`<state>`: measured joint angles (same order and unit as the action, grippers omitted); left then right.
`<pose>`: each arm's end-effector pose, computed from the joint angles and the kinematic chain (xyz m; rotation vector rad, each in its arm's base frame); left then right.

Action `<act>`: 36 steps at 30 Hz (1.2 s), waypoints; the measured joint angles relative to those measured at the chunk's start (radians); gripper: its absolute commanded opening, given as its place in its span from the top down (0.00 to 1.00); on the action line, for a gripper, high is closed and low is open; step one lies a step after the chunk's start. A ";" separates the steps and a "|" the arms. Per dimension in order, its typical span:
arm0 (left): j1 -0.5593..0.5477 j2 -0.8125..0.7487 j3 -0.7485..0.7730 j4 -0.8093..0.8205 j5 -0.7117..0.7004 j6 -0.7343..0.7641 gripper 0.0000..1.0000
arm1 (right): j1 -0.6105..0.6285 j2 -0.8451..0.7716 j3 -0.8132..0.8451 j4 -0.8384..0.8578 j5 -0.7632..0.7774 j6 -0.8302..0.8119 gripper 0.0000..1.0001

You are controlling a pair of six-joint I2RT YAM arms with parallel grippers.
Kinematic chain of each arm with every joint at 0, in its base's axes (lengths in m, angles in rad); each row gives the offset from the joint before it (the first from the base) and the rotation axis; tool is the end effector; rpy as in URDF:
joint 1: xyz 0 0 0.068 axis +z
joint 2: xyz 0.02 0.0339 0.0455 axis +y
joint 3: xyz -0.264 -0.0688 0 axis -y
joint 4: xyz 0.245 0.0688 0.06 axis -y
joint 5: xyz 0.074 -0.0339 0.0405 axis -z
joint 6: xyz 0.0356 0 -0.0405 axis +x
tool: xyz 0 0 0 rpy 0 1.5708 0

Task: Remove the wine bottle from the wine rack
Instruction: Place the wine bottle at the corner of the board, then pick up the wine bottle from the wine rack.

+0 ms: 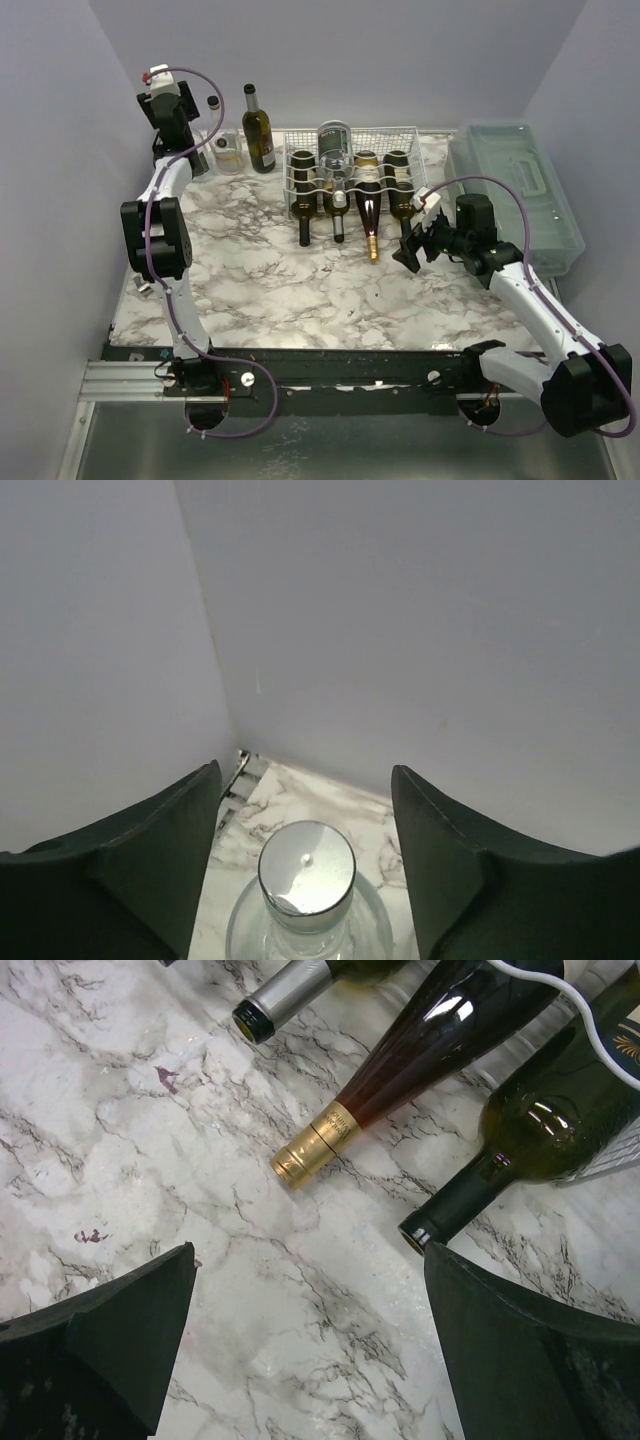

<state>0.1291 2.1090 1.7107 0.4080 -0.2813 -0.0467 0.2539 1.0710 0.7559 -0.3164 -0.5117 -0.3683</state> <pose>0.5071 0.0758 0.3015 -0.3574 1.5272 0.2842 0.2180 0.0746 0.2643 -0.9225 1.9440 0.4952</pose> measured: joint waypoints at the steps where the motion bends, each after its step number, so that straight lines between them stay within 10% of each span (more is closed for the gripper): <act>1: 0.000 -0.011 0.000 0.008 0.000 0.000 0.21 | 0.000 0.000 0.000 0.000 0.000 0.000 0.01; 20: 0.000 -0.492 -0.464 0.059 -0.035 -0.231 0.01 | 0.000 -0.023 0.000 0.000 0.000 0.000 0.01; 36: 0.001 -0.842 -0.825 -0.080 0.395 -0.635 0.01 | 0.000 -0.065 -0.006 0.002 0.000 -0.004 0.01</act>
<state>0.1299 1.2667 0.8856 0.3283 0.1139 -0.6815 0.2539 1.0061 0.7498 -0.3149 -0.5117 -0.3725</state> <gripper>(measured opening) 0.986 0.993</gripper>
